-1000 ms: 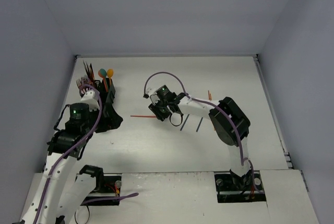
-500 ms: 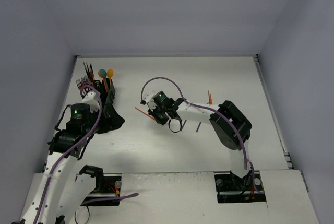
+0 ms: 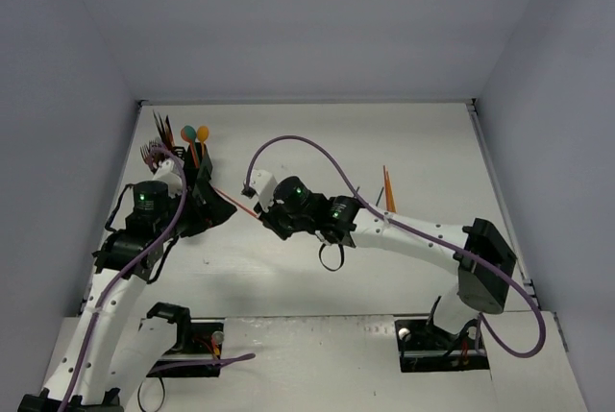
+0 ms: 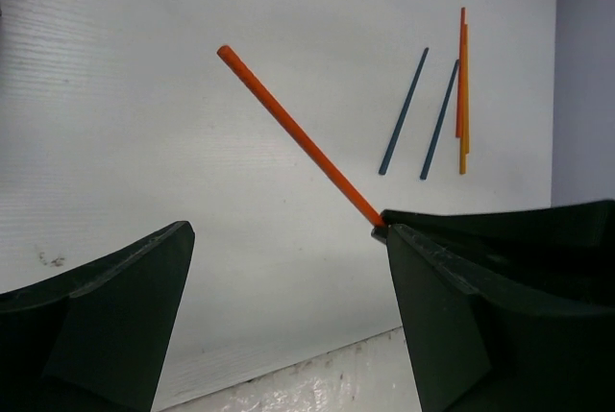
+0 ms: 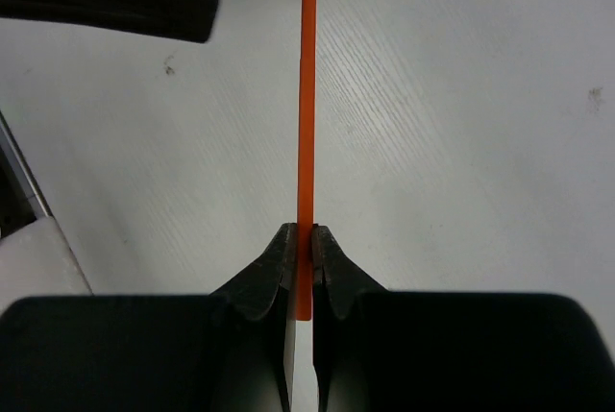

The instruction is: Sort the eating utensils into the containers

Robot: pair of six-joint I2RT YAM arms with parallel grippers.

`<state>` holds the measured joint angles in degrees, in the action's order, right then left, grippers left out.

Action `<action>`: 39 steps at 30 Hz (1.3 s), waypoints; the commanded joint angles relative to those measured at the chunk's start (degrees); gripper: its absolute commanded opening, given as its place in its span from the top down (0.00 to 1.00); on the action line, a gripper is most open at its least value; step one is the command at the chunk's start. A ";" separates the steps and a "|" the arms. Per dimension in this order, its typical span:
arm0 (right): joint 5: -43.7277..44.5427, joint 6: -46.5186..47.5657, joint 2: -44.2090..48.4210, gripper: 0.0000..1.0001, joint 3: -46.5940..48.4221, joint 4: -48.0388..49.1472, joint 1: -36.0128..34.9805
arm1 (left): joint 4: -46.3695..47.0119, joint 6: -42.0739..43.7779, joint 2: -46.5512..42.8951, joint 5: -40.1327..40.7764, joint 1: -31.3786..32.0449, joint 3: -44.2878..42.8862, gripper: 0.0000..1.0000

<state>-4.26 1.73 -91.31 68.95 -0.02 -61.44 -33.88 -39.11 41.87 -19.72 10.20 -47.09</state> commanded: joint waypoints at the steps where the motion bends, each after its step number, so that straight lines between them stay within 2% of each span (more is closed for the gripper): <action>1: 3.82 -3.03 2.36 1.00 1.45 3.53 -1.57 | 7.59 -3.60 0.58 -0.50 -0.09 -2.48 0.24; 10: 3.73 -4.34 4.36 1.00 1.81 6.07 -2.98 | 9.00 -4.04 3.09 5.51 1.11 -4.75 0.43; 17: 3.41 -4.61 5.07 1.00 1.49 7.02 -3.34 | 12.27 -6.16 4.11 9.45 3.68 -3.86 0.54; 23: 3.46 -5.02 5.49 1.00 0.68 8.06 -3.34 | 15.59 -8.36 4.79 13.29 6.63 -3.62 0.69; 29: 3.72 -5.69 5.35 1.00 -0.65 9.28 -3.34 | 18.72 -11.50 4.36 16.37 8.79 -2.62 0.89; 30: 3.65 -5.78 5.34 1.00 -0.69 9.47 -3.34 | 19.11 -11.60 4.29 16.48 8.79 -2.36 0.89; 33: 3.83 -5.95 5.27 0.93 -1.38 10.15 -3.34 | 20.71 -13.12 2.83 18.38 8.79 -1.67 0.99; 39: 4.08 -6.16 5.85 0.64 -2.10 10.50 -3.34 | 21.54 -13.84 1.57 21.05 8.79 -1.34 1.00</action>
<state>-1.26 -4.10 -88.88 66.88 6.86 -64.23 -18.20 -51.61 44.47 -2.35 19.11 -47.99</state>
